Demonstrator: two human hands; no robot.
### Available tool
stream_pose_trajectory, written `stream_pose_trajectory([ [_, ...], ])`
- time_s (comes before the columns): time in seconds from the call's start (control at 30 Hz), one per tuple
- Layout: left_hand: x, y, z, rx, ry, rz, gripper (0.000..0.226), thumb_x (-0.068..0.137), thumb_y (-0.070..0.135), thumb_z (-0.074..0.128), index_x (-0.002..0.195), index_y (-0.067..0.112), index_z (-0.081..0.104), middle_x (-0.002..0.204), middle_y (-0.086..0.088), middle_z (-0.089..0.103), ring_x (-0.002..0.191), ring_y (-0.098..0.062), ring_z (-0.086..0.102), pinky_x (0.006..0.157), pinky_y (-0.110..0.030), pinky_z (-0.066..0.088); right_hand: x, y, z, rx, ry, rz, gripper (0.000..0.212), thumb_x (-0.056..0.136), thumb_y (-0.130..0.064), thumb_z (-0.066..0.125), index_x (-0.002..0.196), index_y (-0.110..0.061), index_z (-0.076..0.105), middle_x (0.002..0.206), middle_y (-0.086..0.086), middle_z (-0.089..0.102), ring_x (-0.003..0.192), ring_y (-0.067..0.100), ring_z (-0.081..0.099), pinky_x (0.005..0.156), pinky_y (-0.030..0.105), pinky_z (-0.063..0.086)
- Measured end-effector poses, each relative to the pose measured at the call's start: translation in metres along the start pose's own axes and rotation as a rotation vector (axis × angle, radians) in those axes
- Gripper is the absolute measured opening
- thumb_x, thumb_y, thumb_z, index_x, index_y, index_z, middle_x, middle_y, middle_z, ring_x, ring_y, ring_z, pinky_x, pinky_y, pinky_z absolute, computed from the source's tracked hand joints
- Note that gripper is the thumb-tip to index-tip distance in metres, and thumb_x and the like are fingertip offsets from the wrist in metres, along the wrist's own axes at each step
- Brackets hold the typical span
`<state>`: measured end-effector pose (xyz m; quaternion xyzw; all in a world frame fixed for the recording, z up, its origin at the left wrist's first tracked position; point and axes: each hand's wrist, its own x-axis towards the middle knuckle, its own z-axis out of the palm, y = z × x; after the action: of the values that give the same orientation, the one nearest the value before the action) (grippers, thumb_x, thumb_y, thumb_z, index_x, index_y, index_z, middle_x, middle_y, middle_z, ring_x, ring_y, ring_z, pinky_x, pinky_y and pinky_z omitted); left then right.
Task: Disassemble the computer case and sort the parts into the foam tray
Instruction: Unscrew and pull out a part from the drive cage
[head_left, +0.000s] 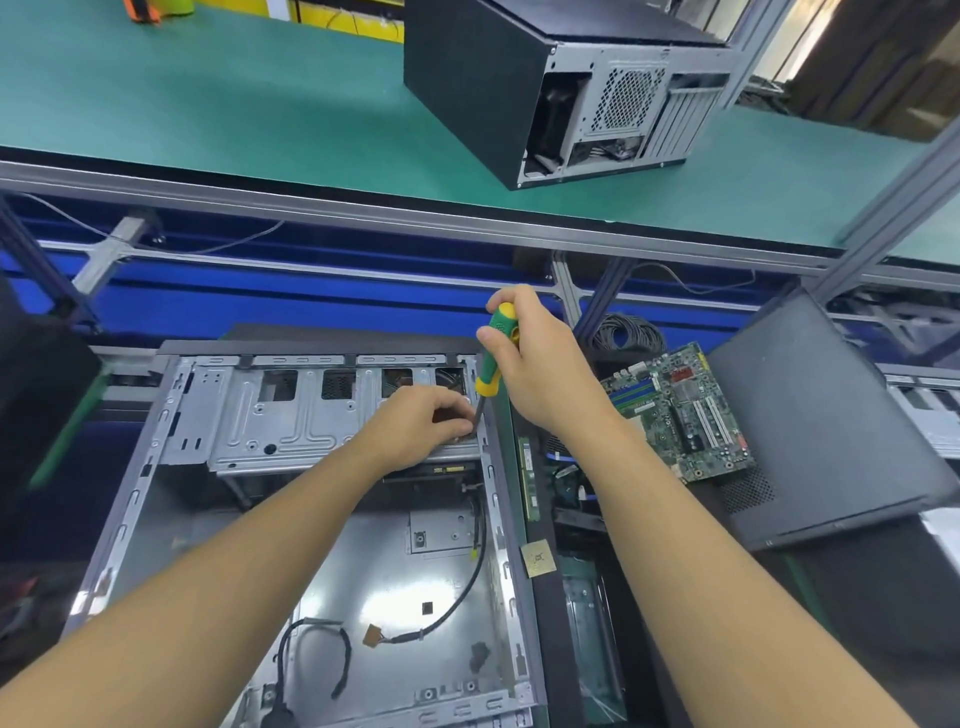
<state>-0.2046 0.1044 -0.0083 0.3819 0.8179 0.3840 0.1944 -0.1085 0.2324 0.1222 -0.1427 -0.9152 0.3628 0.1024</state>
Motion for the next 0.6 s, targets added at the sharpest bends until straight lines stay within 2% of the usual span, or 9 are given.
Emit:
stream_pose_trajectory([
  [0.1, 0.0004, 0.0007, 0.0003, -0.013, 0.009, -0.003, 0.026, 0.091, 0.024, 0.07, 0.079, 0.046, 0.063, 0.082, 0.019, 0.07, 0.079, 0.009, 0.061, 0.065, -0.004, 0.041, 0.0002, -0.0009, 0.0004, 0.008, 0.009, -0.004, 0.018, 0.105, -0.025, 0.051, 0.122, -0.019, 0.047, 0.099, 0.005, 0.059, 0.084, 0.023, 0.057, 0.069, 0.034, 0.045],
  [0.2, 0.0003, 0.0018, 0.0014, 0.004, -0.008, 0.0, 0.026, 0.094, 0.025, 0.065, 0.078, 0.045, 0.06, 0.077, 0.022, 0.067, 0.074, 0.006, 0.059, 0.059, -0.01, 0.039, 0.0016, -0.0006, -0.0004, 0.006, 0.018, 0.001, 0.019, 0.105, -0.025, 0.05, 0.122, -0.018, 0.046, 0.097, 0.003, 0.058, 0.083, 0.021, 0.055, 0.069, 0.032, 0.041],
  [0.37, -0.0005, 0.0021, -0.0005, -0.024, -0.003, 0.001, 0.025, 0.094, 0.024, 0.064, 0.08, 0.044, 0.06, 0.083, 0.016, 0.067, 0.076, 0.002, 0.059, 0.068, -0.019, 0.042, 0.0043, 0.0004, 0.0005, 0.0, 0.02, 0.014, 0.02, 0.105, -0.025, 0.05, 0.123, -0.019, 0.046, 0.104, 0.004, 0.059, 0.093, 0.025, 0.057, 0.074, 0.034, 0.043],
  [0.6, -0.0026, 0.004, 0.0008, -0.011, 0.014, -0.013, 0.026, 0.095, 0.026, 0.064, 0.077, 0.045, 0.059, 0.078, 0.023, 0.065, 0.077, 0.008, 0.057, 0.063, -0.016, 0.037, 0.0044, 0.006, 0.0013, -0.009, 0.035, -0.023, 0.018, 0.103, -0.027, 0.053, 0.118, -0.021, 0.046, 0.092, -0.004, 0.056, 0.088, 0.023, 0.056, 0.07, 0.03, 0.04],
])
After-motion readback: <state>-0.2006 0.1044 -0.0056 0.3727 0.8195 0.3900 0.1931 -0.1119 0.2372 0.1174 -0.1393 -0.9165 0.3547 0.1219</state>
